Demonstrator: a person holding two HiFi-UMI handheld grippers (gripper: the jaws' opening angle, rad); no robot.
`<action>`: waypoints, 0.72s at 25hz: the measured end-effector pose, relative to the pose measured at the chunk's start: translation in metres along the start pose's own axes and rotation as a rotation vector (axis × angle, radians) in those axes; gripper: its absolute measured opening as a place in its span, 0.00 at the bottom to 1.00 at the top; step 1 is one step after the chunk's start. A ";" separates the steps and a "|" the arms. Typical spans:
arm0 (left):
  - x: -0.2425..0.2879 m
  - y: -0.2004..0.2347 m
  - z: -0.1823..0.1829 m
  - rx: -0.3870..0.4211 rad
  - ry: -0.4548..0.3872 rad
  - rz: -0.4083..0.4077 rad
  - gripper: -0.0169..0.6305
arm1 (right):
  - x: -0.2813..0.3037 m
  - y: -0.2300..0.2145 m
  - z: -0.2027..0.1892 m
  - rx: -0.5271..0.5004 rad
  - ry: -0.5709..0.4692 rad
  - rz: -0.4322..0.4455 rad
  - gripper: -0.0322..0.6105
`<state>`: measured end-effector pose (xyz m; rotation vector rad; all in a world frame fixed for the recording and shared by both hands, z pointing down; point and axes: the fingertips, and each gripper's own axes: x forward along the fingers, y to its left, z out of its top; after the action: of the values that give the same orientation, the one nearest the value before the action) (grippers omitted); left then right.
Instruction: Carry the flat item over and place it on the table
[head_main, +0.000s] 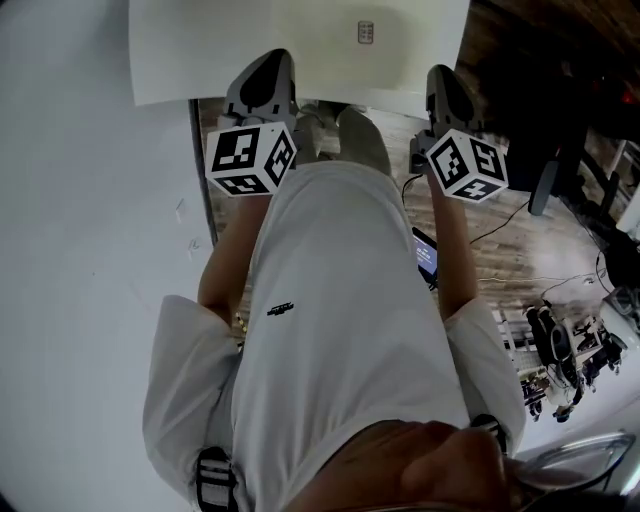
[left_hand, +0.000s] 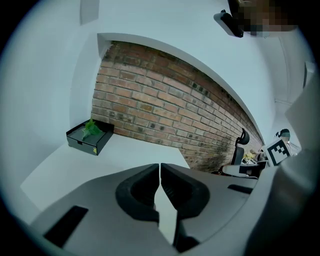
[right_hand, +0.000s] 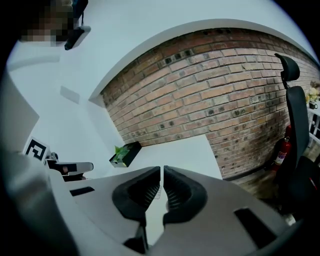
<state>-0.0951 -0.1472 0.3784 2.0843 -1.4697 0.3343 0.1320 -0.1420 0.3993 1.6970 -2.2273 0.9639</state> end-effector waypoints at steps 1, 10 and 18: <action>-0.005 -0.003 0.004 0.000 -0.003 -0.005 0.07 | -0.004 0.003 0.004 -0.003 -0.003 0.004 0.12; -0.041 -0.036 0.031 -0.002 -0.030 -0.070 0.07 | -0.038 0.046 0.034 -0.027 -0.013 0.141 0.12; -0.076 -0.085 0.059 0.029 -0.077 -0.226 0.07 | -0.076 0.093 0.055 -0.143 -0.047 0.267 0.12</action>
<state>-0.0515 -0.1010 0.2674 2.2827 -1.2608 0.1903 0.0853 -0.1011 0.2830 1.4026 -2.5332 0.7993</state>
